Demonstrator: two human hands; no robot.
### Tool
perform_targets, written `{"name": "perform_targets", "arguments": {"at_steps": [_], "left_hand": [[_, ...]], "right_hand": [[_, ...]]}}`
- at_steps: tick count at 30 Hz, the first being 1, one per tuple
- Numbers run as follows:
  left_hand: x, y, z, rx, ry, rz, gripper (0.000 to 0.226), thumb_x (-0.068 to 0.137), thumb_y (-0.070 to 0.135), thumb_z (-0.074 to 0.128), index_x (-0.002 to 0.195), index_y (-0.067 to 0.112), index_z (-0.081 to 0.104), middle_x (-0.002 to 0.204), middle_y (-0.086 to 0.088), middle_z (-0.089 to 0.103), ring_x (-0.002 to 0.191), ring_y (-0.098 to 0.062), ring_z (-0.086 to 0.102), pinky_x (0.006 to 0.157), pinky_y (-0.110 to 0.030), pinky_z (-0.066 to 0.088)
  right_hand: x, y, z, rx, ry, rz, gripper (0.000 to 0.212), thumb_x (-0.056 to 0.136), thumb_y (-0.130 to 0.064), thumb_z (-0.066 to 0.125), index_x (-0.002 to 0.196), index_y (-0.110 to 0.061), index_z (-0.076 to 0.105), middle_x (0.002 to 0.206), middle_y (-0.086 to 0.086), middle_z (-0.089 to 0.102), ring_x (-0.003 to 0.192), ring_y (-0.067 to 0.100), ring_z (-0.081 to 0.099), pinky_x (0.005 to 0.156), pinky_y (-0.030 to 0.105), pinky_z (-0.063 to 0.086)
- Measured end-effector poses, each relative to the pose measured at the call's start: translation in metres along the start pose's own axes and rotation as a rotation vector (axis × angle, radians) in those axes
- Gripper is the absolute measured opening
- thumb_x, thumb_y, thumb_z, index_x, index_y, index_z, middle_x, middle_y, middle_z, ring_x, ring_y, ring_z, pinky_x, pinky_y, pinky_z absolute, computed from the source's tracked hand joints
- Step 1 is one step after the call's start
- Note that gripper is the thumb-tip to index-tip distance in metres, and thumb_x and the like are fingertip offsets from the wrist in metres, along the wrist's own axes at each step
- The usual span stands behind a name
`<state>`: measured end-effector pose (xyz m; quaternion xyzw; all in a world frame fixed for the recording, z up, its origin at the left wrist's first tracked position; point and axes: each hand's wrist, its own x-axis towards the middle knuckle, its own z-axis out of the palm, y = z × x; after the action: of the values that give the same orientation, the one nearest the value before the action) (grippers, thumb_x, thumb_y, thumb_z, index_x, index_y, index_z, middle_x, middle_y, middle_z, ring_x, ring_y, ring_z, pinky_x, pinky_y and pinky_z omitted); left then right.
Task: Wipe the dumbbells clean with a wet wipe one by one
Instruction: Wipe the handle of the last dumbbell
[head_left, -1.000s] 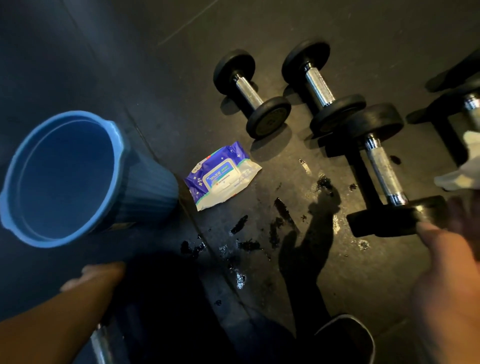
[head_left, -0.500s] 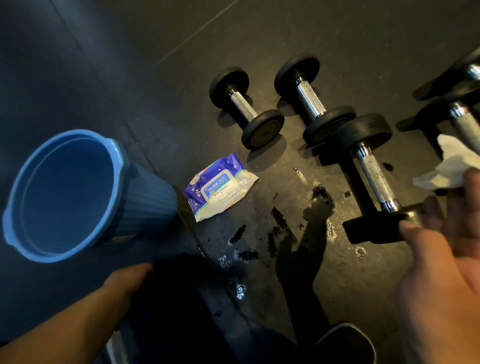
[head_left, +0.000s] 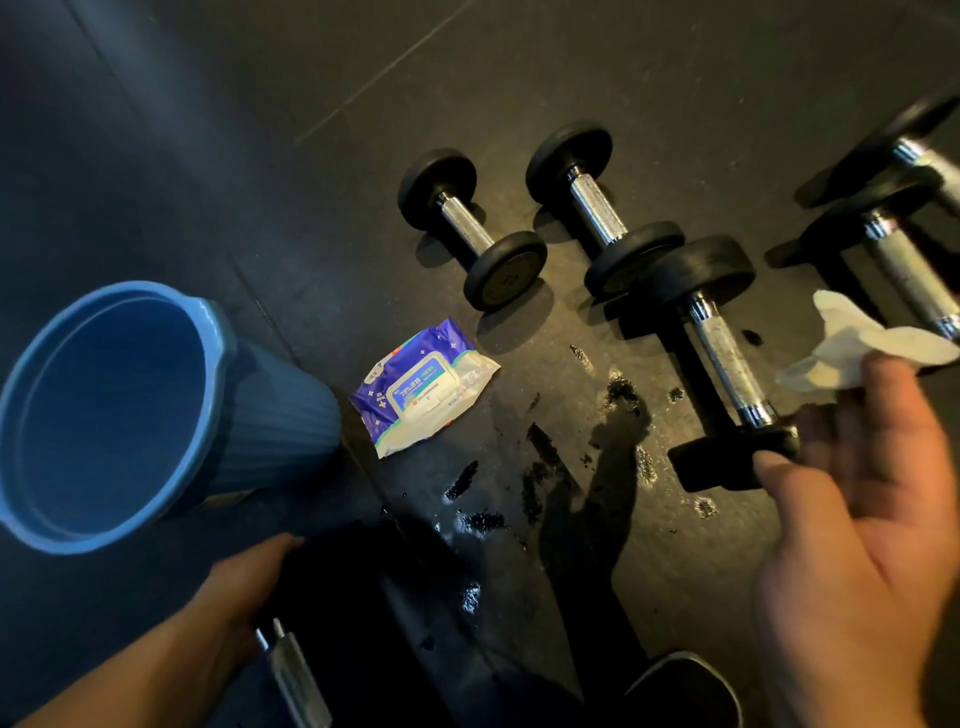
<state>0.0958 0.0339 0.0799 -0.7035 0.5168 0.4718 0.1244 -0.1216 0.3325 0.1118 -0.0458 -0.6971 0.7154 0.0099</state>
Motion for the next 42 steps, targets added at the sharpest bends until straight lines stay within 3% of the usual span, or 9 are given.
{"name": "perform_targets", "arguments": {"at_steps": [5,8,13,18,20,23,28,36,42], "left_hand": [[-0.018,0.022,0.002,0.014,0.078,0.141,0.031,0.082,0.03,0.069,0.102,0.007,0.073,0.104,-0.026,0.07,0.075,-0.029,0.063,0.066,-0.035,0.047],[-0.032,0.026,0.004,0.022,0.217,0.137,0.053,0.076,0.033,0.077,0.122,0.01,0.065,0.11,-0.015,0.068,0.091,-0.03,0.062,0.081,-0.038,0.045],[-0.029,0.023,0.041,-0.084,-0.105,-0.024,0.078,0.066,0.046,0.084,0.126,0.005,0.056,0.104,-0.017,0.069,0.084,-0.029,0.066,0.069,-0.036,0.052],[-0.042,0.051,0.068,0.086,-0.096,0.326,0.026,0.085,0.032,0.072,0.105,0.031,0.054,0.088,0.011,0.067,0.084,-0.011,0.064,0.078,-0.034,0.052],[-0.038,0.056,0.051,0.422,-0.005,0.545,0.053,0.075,0.06,0.064,0.122,0.037,0.058,0.108,0.013,0.071,0.101,-0.013,0.066,0.094,-0.042,0.052],[-0.02,0.042,0.049,0.968,0.067,0.971,0.081,0.083,0.076,0.042,0.152,0.034,0.033,0.158,0.001,0.033,0.144,-0.02,0.034,0.116,-0.043,0.032],[-0.007,0.051,0.105,1.397,-0.084,1.369,0.093,0.089,0.081,0.017,0.157,0.017,0.019,0.165,-0.006,0.008,0.153,-0.024,-0.001,0.121,-0.048,0.021],[-0.003,0.135,0.152,1.343,-0.146,1.473,0.092,0.084,0.078,0.02,0.158,0.026,0.01,0.166,-0.008,0.005,0.153,-0.023,0.006,0.121,-0.045,0.019],[0.009,0.122,0.17,1.131,-0.27,1.199,0.083,0.096,0.045,0.052,0.146,0.059,-0.014,0.142,-0.009,0.042,0.119,-0.035,0.053,0.099,-0.042,0.044]], "right_hand": [[0.001,-0.008,0.0,-0.041,0.003,0.005,0.082,0.077,-0.003,0.056,0.154,-0.02,0.035,0.157,-0.008,0.04,0.144,0.004,0.037,0.116,0.031,0.038],[-0.001,-0.007,-0.004,-0.038,0.002,0.011,0.082,0.078,0.0,0.055,0.155,-0.017,0.034,0.158,-0.005,0.04,0.144,0.007,0.037,0.116,0.033,0.038],[-0.002,-0.005,-0.003,-0.022,-0.003,0.001,0.08,0.079,0.001,0.056,0.155,-0.015,0.034,0.158,-0.003,0.04,0.144,0.007,0.038,0.116,0.035,0.039],[-0.002,-0.01,0.0,-0.031,-0.03,-0.013,0.079,0.08,-0.001,0.056,0.155,-0.015,0.034,0.158,-0.003,0.038,0.144,0.006,0.038,0.116,0.035,0.039],[-0.001,-0.011,0.0,-0.013,-0.026,-0.015,0.079,0.08,0.0,0.055,0.154,-0.014,0.034,0.159,-0.001,0.037,0.144,0.007,0.038,0.116,0.034,0.039],[-0.002,-0.011,-0.002,-0.03,-0.033,-0.024,0.079,0.08,0.001,0.054,0.155,-0.012,0.032,0.158,-0.001,0.038,0.144,0.006,0.038,0.116,0.035,0.039],[-0.003,-0.011,-0.007,-0.027,-0.033,-0.019,0.078,0.081,0.002,0.053,0.155,-0.01,0.032,0.158,0.001,0.039,0.143,0.007,0.039,0.116,0.037,0.039],[-0.004,-0.014,-0.017,-0.049,-0.033,-0.057,0.077,0.082,-0.003,0.056,0.155,-0.012,0.032,0.159,-0.002,0.037,0.145,0.008,0.037,0.118,0.039,0.035],[-0.001,-0.016,-0.018,-0.039,0.0,-0.037,0.077,0.081,-0.002,0.054,0.153,-0.015,0.033,0.157,-0.004,0.04,0.143,0.006,0.038,0.117,0.036,0.036]]}}
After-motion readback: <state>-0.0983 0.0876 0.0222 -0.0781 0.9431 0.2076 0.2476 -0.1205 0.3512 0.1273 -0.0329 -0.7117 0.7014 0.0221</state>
